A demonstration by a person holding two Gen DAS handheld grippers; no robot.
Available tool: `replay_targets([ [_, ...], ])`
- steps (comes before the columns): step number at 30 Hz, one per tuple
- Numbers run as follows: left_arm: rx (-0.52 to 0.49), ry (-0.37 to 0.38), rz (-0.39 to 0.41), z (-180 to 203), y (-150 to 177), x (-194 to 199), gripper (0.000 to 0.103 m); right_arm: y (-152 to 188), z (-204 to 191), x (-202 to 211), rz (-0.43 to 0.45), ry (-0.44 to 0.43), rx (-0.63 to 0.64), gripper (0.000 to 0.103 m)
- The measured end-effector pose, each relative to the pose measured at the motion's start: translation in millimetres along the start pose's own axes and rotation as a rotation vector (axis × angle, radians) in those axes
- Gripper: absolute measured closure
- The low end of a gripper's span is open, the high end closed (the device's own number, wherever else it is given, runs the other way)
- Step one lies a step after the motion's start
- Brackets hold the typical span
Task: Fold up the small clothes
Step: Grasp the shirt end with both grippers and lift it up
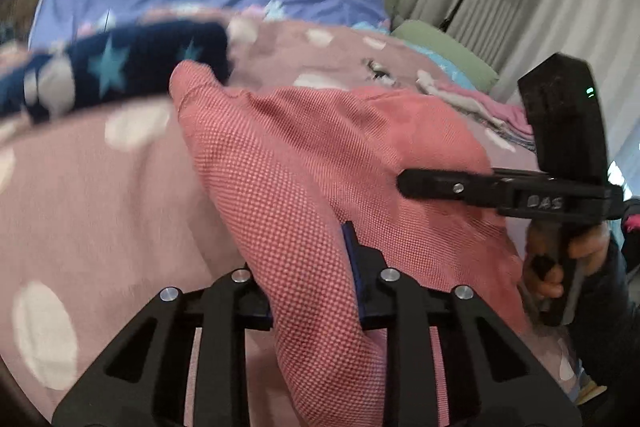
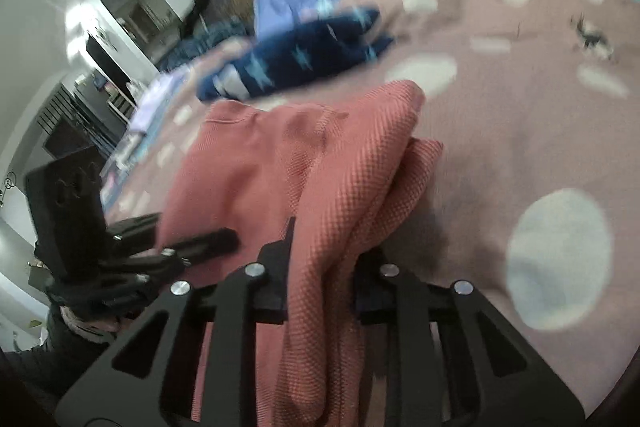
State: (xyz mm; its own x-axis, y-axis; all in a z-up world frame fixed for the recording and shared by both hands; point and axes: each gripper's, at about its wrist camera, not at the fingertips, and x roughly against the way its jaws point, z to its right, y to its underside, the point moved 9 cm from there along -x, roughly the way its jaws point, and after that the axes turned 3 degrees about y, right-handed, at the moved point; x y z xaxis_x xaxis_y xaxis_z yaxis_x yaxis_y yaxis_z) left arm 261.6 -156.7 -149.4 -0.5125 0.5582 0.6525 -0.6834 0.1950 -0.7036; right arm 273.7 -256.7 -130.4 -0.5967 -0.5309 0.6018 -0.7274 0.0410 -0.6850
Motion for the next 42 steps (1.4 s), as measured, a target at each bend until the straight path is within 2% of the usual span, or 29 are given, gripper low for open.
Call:
replay_targets([
  [6, -0.107, 0.044, 0.13, 52.8, -67.6, 37.8, 0.077, -49.6, -10.0, 92.1, 0.24, 0.073, 0.076, 0.082],
  [9, -0.202, 0.014, 0.173, 85.9, -105.0, 44.7, 0.077, -72.9, -6.1, 125.7, 0.327, 0.125, 0.09, 0.082],
  [15, -0.329, -0.024, 0.224, 126.9, -158.2, 40.2, 0.076, -104.5, 7.5, 172.6, 0.445, 0.272, 0.156, 0.082],
  [18, -0.369, -0.038, 0.234, 135.7, -179.5, 25.9, 0.076, -119.0, 18.9, 176.3, 0.474, 0.317, 0.171, 0.082],
  [25, -0.414, -0.071, 0.249, 136.9, -211.3, -15.5, 0.076, -149.2, 56.7, 156.8, 0.51, 0.369, 0.168, 0.082],
  [34, -0.411, -0.158, 0.189, 102.5, -246.0, -98.8, 0.076, -193.7, 129.4, 83.2, 0.448, 0.458, 0.12, 0.082],
  [42, -0.47, -0.254, 0.159, 82.7, -264.0, -162.3, 0.075, -214.7, 179.9, 34.8, 0.422, 0.528, 0.101, 0.082],
])
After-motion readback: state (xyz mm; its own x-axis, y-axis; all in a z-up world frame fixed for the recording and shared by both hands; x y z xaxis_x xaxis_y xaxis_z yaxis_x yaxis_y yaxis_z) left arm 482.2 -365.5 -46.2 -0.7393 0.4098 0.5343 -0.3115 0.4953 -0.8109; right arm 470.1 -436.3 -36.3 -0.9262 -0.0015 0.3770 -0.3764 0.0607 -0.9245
